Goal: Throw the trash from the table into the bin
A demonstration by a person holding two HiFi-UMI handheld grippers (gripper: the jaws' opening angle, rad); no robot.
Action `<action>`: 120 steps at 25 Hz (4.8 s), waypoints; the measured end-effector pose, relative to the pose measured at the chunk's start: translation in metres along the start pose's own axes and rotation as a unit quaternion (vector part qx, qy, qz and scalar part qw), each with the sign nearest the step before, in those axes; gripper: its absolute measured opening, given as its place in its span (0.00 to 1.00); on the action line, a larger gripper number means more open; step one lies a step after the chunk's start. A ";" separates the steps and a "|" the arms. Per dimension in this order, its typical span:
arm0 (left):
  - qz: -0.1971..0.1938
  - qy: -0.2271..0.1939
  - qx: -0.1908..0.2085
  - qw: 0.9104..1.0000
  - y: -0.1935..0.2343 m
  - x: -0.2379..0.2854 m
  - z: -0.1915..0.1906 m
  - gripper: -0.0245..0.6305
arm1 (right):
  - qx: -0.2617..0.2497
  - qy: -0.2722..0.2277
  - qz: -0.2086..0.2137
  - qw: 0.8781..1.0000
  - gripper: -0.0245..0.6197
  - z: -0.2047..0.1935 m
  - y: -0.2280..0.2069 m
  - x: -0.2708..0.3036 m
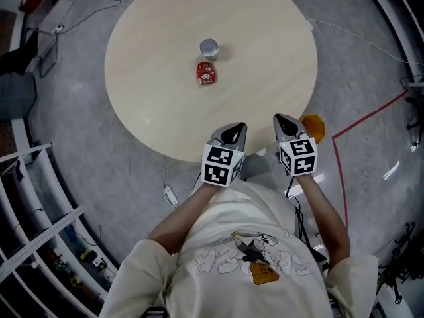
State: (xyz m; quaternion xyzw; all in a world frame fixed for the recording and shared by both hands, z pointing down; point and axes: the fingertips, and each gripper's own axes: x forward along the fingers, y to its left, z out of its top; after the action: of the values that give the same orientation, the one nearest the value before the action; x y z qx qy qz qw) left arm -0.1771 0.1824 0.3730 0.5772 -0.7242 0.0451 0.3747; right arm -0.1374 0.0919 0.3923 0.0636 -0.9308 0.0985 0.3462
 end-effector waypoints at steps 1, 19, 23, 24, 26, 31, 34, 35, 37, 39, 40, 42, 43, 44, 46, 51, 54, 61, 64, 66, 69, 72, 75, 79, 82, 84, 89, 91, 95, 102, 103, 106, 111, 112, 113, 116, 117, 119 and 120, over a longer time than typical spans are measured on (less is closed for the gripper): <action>0.006 -0.004 -0.003 1.000 0.008 -0.006 0.000 0.04 | -0.005 0.000 0.005 1.000 0.05 0.004 0.008 0.005; 0.078 -0.037 -0.041 0.995 0.142 -0.071 0.010 0.04 | -0.049 0.009 0.061 0.997 0.05 0.063 0.121 0.108; 0.085 -0.038 -0.047 0.995 0.166 -0.074 0.014 0.04 | -0.051 0.022 0.063 0.996 0.05 0.067 0.136 0.132; 0.086 -0.037 -0.048 0.995 0.171 -0.074 0.014 0.04 | -0.051 0.026 0.063 0.996 0.05 0.067 0.139 0.138; 0.086 -0.034 -0.049 0.995 0.180 -0.072 0.015 0.04 | -0.052 0.033 0.062 0.996 0.05 0.067 0.143 0.151; 0.084 -0.029 -0.063 0.994 0.197 -0.062 0.022 0.04 | -0.058 0.046 0.056 0.996 0.05 0.068 0.140 0.183; 0.084 -0.025 -0.072 0.994 0.204 -0.053 0.026 0.04 | -0.055 0.051 0.071 0.995 0.16 0.070 0.136 0.200; 0.085 -0.025 -0.073 0.993 0.207 -0.050 0.028 0.04 | -0.056 0.053 0.074 0.994 0.20 0.071 0.135 0.205; 0.087 -0.022 -0.075 0.993 0.212 -0.047 0.029 0.04 | -0.056 0.058 0.075 0.994 0.27 0.072 0.132 0.215; 0.089 -0.017 -0.079 0.993 0.217 -0.045 0.027 0.04 | -0.054 0.063 0.071 0.994 0.33 0.070 0.129 0.223; 0.090 -0.014 -0.081 0.993 0.219 -0.045 0.025 0.04 | -0.052 0.065 0.066 0.994 0.38 0.070 0.127 0.228; 0.091 -0.010 -0.086 0.992 0.224 -0.045 0.023 0.04 | -0.051 0.070 0.053 0.995 0.51 0.068 0.124 0.239; 0.092 -0.008 -0.088 0.992 0.225 -0.045 0.022 0.04 | -0.051 0.074 0.048 0.995 0.54 0.067 0.123 0.245; 0.093 -0.006 -0.091 0.992 0.227 -0.044 0.021 0.04 | -0.050 0.078 0.043 0.995 0.58 0.065 0.122 0.251; 0.094 -0.003 -0.095 0.991 0.231 -0.044 0.018 0.04 | -0.047 0.087 0.034 0.994 0.61 0.061 0.121 0.264; 0.095 0.004 -0.104 0.990 0.239 -0.044 0.011 0.04 | -0.033 0.111 0.006 0.993 0.65 0.053 0.113 0.290; 0.096 0.006 -0.112 0.989 0.242 -0.044 0.006 0.04 | -0.021 0.130 -0.003 0.991 0.65 0.045 0.109 0.300; 0.104 0.000 -0.121 0.987 0.246 -0.049 0.006 0.04 | 0.002 0.165 -0.018 0.986 0.64 0.033 0.099 0.308; 0.105 -0.002 -0.119 0.987 0.248 -0.049 0.005 0.04 | -0.003 0.170 -0.017 0.985 0.57 0.032 0.098 0.310; 0.105 -0.002 -0.118 0.987 0.250 -0.048 0.004 0.04 | -0.010 0.169 -0.014 0.985 0.57 0.033 0.098 0.309; 0.105 -0.002 -0.116 0.988 0.249 -0.049 0.005 0.04 | -0.020 0.160 -0.013 0.987 0.57 0.040 0.100 0.302; 0.102 -0.005 -0.112 0.988 0.248 -0.051 0.006 0.04 | -0.018 0.152 -0.006 0.988 0.57 0.045 0.103 0.294; 0.097 -0.009 -0.107 0.989 0.247 -0.051 0.007 0.04 | -0.018 0.144 0.002 0.989 0.57 0.048 0.109 0.285; 0.092 -0.013 -0.101 0.991 0.241 -0.052 0.008 0.04 | -0.027 0.137 0.022 0.990 0.57 0.051 0.117 0.268; 0.085 -0.020 -0.092 0.992 0.238 -0.053 0.010 0.04 | -0.029 0.126 0.034 0.991 0.57 0.055 0.122 0.259; 0.080 -0.021 -0.087 0.993 0.242 -0.060 0.001 0.04 | -0.024 0.123 0.037 0.991 0.57 0.049 0.134 0.255; 0.073 -0.024 -0.078 0.994 0.254 -0.062 -0.012 0.04 | -0.019 0.114 0.048 0.992 0.56 0.040 0.149 0.252; 0.069 -0.024 -0.077 0.994 0.231 -0.057 -0.008 0.04 | -0.021 0.115 0.049 0.992 0.56 0.038 0.135 0.229; 0.055 -0.017 -0.063 0.996 0.199 -0.052 -0.006 0.04 | 0.002 0.104 0.040 0.994 0.56 0.032 0.119 0.197; 0.032 -0.008 -0.034 0.999 0.166 -0.043 -0.004 0.04 | 0.043 0.084 0.035 0.995 0.56 0.017 0.108 0.161; 0.028 -0.006 -0.030 0.999 0.162 -0.041 -0.005 0.04 | 0.052 0.081 0.034 0.995 0.56 0.014 0.106 0.157; 0.018 0.001 -0.021 1.000 0.151 -0.033 -0.008 0.04 | 0.071 0.073 0.026 0.994 0.56 0.006 0.096 0.146; 0.003 0.009 -0.008 1.000 0.121 -0.021 -0.008 0.04 | 0.084 0.064 0.024 0.994 0.56 -0.003 0.084 0.121; -0.001 0.010 -0.004 1.000 0.115 -0.018 -0.008 0.04 | 0.086 0.063 0.023 0.994 0.56 -0.005 0.082 0.117; -0.004 0.011 -0.002 1.000 0.109 -0.016 -0.007 0.04 | 0.088 0.061 0.021 0.994 0.56 -0.006 0.079 0.113; -0.012 0.013 0.005 1.000 0.092 -0.007 -0.008 0.04 | 0.095 0.054 0.017 0.994 0.56 -0.010 0.067 0.101; -0.014 0.015 0.007 1.000 0.086 -0.005 -0.009 0.04 | 0.097 0.051 0.016 0.994 0.56 -0.011 0.064 0.096; -0.018 0.019 0.013 1.000 0.074 -0.001 -0.011 0.04 | 0.099 0.048 0.014 0.994 0.56 -0.014 0.057 0.085; -0.020 0.021 0.016 0.999 0.068 0.001 -0.011 0.04 | 0.098 0.047 0.012 0.994 0.56 -0.016 0.053 0.079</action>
State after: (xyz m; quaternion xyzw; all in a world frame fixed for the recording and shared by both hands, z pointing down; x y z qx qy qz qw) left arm -0.2308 0.2092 0.4064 0.5966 -0.7033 0.0610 0.3818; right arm -0.1964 0.1429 0.4488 0.0818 -0.9002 0.1961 0.3800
